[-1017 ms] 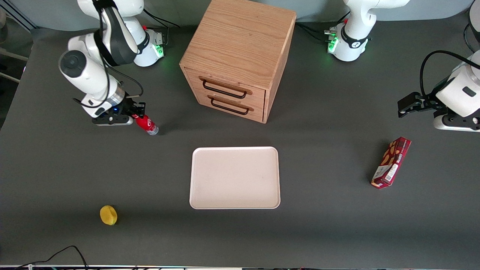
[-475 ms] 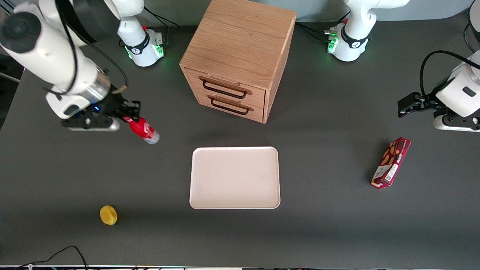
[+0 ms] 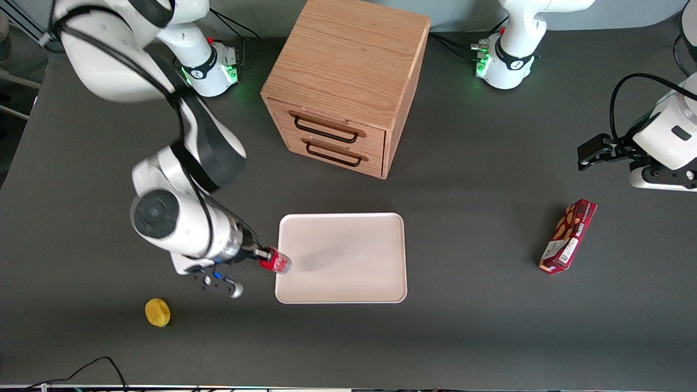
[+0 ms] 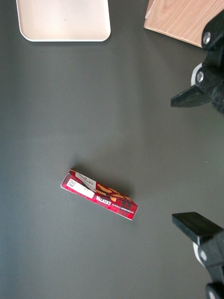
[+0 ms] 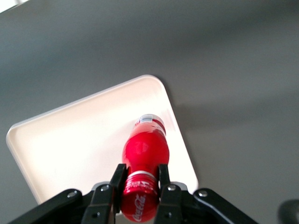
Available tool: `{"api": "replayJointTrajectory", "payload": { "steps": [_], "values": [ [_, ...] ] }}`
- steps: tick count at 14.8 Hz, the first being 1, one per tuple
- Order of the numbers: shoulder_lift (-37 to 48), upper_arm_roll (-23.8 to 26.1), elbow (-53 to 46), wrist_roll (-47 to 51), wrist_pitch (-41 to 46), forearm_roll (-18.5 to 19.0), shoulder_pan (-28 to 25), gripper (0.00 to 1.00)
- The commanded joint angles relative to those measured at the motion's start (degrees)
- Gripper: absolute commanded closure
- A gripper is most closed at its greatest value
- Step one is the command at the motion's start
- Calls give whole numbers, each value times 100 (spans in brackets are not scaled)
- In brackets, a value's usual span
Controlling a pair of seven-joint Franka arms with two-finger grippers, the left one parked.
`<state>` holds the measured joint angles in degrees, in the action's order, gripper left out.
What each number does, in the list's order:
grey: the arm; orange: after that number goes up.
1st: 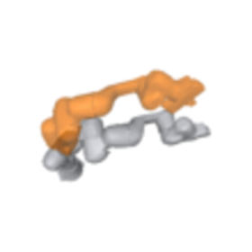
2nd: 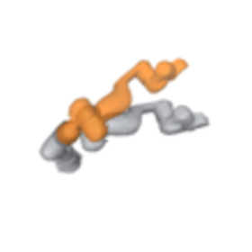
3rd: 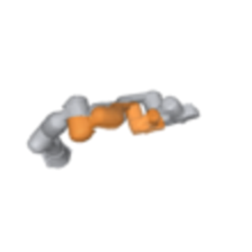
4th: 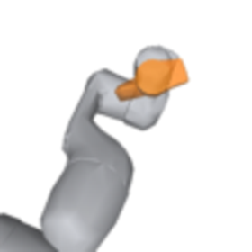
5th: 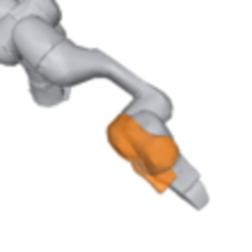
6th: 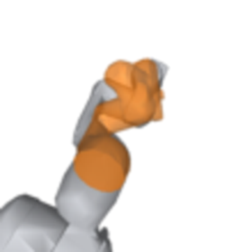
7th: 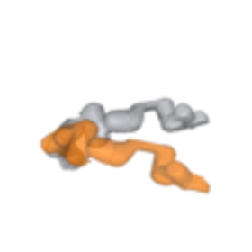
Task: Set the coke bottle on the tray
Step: 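Lower the bottle onto the tray and open the right gripper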
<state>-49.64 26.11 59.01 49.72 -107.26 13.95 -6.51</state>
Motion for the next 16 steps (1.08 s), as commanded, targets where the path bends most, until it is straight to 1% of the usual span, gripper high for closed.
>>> {"api": "replayJointTrajectory", "payload": {
  "steps": [1,2,3,4,5,9,11,12,14,16],
  "values": [
    [-554,78,-540,555,-233,467,-201,100],
    [-625,95,-531,591,-278,599,-254,100],
    [-669,96,-540,583,-287,644,-254,100],
    [-669,96,-531,574,-287,661,-254,10],
    [-652,87,-531,565,-278,696,-254,0],
    [-521,122,-531,565,-16,714,-228,0],
    [-101,183,-531,547,405,688,-167,0],
    [250,340,-522,539,764,697,-131,0],
    [1154,709,-374,434,1624,688,157,0],
    [2287,1052,230,-205,2381,592,596,0]
  ]
}}
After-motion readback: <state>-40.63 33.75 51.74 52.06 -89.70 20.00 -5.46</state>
